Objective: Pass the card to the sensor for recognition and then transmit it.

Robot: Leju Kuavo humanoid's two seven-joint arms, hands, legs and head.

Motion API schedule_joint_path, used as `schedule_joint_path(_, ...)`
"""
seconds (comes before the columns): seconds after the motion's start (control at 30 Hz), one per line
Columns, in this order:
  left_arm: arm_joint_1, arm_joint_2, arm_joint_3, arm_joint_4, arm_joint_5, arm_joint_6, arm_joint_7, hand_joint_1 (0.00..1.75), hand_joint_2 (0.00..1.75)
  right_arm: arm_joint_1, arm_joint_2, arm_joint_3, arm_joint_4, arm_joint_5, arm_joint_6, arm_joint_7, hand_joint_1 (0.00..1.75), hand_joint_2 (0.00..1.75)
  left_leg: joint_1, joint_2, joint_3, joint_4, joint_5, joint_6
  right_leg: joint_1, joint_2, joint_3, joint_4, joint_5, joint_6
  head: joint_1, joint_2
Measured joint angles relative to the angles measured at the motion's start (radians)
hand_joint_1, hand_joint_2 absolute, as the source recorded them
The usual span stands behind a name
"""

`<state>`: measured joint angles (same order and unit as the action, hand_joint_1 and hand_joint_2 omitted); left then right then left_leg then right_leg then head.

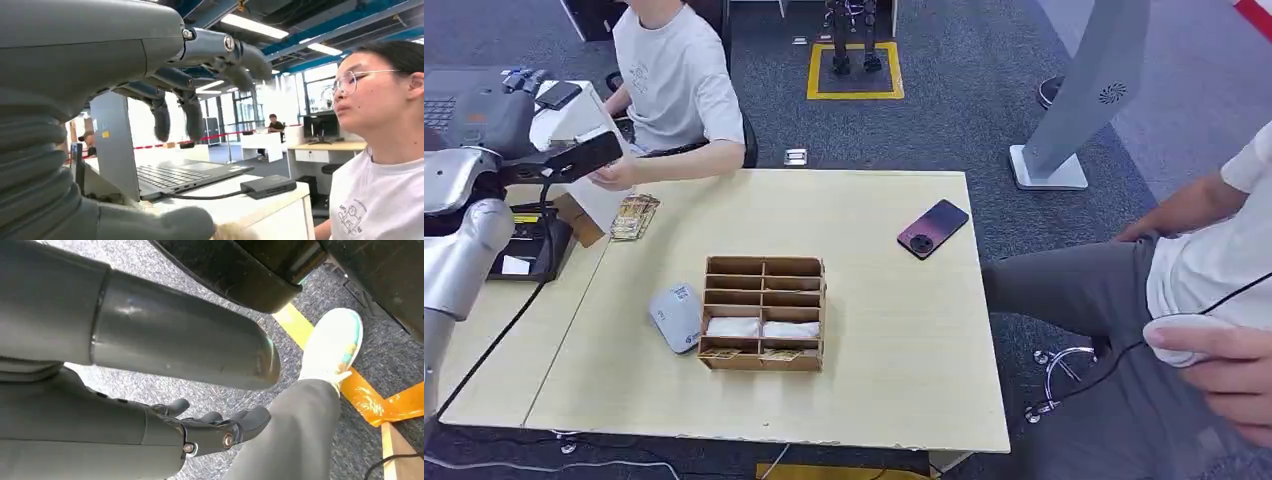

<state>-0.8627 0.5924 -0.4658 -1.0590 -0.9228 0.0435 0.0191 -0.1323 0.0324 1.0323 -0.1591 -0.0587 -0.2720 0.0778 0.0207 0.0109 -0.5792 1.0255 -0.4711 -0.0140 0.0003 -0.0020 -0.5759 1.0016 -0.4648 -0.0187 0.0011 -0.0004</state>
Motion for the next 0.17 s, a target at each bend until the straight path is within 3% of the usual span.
schedule_joint_path(0.17, 0.060, 0.030, 0.039, 0.000, 0.016, 0.045, -0.015, 0.00, 1.75, 0.000, 0.000, 0.000, 0.000, 0.000, -0.005, 0.004, 0.00, 0.00, 0.000, 0.000, 0.000, 0.000, 0.000, 0.000, 0.000, 0.001, 0.000, 0.000, 0.000, 0.000, 0.000, 0.000)
